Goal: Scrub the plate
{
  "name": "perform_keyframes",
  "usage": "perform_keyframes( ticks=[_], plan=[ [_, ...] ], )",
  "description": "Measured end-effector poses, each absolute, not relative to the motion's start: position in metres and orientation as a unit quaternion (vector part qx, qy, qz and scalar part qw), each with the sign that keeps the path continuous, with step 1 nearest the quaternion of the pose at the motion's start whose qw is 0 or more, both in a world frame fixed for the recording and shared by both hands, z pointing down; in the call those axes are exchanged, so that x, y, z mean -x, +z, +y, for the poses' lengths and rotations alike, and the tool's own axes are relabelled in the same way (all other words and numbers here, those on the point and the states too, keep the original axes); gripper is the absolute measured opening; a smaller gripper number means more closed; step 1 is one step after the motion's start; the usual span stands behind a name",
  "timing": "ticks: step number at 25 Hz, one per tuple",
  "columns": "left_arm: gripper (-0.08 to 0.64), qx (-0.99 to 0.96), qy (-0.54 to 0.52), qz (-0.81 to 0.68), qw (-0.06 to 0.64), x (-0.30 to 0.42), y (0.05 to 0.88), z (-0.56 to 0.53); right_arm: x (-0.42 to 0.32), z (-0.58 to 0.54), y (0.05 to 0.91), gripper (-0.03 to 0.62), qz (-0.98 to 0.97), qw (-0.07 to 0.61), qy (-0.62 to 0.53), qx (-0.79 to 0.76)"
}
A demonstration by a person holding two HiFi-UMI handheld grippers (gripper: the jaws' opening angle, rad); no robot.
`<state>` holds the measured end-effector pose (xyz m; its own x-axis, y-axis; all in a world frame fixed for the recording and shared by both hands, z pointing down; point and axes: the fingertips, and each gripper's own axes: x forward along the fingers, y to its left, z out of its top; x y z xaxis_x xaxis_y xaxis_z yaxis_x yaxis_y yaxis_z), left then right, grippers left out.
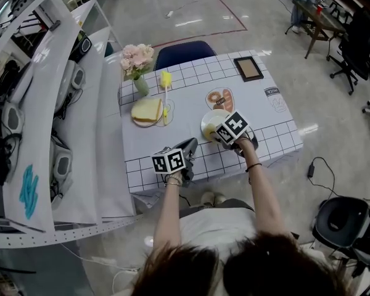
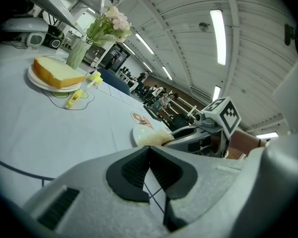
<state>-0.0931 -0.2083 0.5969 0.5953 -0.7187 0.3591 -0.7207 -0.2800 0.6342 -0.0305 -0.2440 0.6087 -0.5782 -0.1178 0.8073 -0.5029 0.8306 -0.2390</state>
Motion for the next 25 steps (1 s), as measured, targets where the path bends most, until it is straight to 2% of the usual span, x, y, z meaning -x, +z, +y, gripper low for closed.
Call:
perform_keyframes(
  ticks=[25],
  plan=[
    [0.011, -0.816, 0.009, -0.432, 0.384, 0.096, 0.591, -0.217, 0.040, -0.285, 0.610, 0.084, -0.869, 0.378, 0.195, -0.254]
  ],
)
